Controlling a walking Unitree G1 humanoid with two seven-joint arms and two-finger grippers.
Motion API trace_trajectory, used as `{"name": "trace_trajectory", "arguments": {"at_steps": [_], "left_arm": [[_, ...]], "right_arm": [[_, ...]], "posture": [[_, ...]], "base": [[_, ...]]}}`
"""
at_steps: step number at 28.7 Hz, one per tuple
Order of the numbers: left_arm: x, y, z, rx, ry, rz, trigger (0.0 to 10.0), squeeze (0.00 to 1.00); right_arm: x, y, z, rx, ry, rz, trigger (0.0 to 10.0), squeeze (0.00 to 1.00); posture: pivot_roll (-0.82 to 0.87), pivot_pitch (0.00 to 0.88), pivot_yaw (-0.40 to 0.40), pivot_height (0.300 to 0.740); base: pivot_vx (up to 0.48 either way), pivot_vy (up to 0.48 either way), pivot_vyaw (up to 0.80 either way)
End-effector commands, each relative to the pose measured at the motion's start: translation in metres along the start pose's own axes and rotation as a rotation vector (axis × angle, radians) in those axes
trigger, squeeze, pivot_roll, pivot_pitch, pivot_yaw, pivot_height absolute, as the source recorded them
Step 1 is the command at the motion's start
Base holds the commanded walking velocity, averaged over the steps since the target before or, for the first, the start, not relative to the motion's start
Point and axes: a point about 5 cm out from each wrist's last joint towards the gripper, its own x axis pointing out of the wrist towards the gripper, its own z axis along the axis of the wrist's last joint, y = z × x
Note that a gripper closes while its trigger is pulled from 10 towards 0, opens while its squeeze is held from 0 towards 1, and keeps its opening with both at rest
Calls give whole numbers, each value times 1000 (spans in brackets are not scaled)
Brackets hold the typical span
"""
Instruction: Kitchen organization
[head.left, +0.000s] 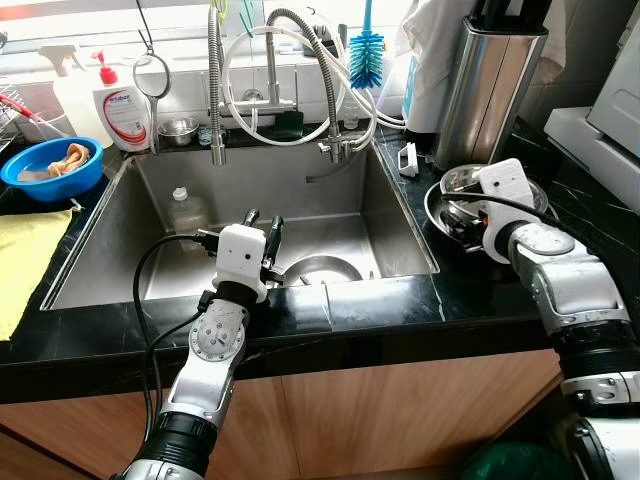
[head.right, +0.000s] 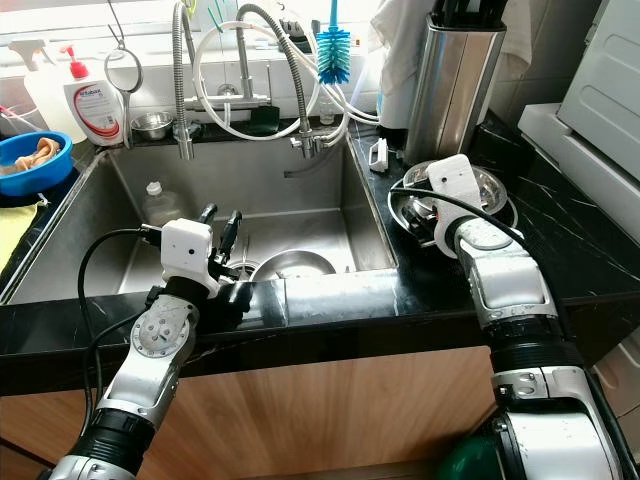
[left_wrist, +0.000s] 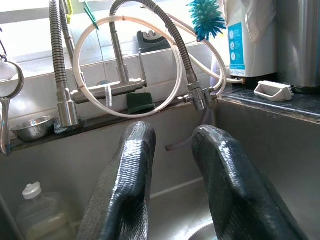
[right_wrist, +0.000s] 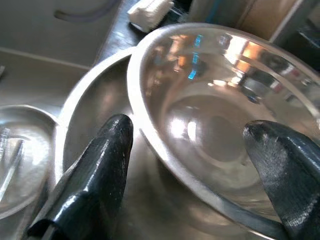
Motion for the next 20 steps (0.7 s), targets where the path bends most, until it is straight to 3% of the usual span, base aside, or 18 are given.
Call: {"name": "trace_trajectory", "arguments": {"at_steps": [1, 7, 8, 9, 10, 20], "left_arm": [[-1, 0, -1, 12, 6, -8, 10000, 0], [0, 0, 0, 12, 3, -8, 10000, 0], [-1, 0, 0, 13, 3, -8, 10000, 0], [-1, 0, 0, 14, 4, -8, 10000, 0], [-1, 0, -1, 15, 4, -7, 10000, 0], [0, 0, 0, 17, 5, -10, 10000, 0]], "right_arm": [[1, -4, -1, -54, 12, -29, 10000, 0], [3, 0, -5, -53, 12, -25, 10000, 0], [3, 0, -4, -53, 9, -23, 4392, 0], [3, 1, -3, -55, 0, -19, 1255, 0], [3, 2, -3, -58, -4, -15, 0, 0], [4, 8, -1, -40, -29, 16, 0, 0]], "posture": [[-158, 0, 27, 740], [-152, 0, 26, 740], [-152, 0, 26, 740], [-152, 0, 26, 740], [-149, 0, 27, 740], [-149, 0, 28, 740]], "base": [[0, 0, 0], [0, 0, 0], [0, 0, 0], [0, 0, 0], [0, 0, 0], [0, 0, 0]]}}
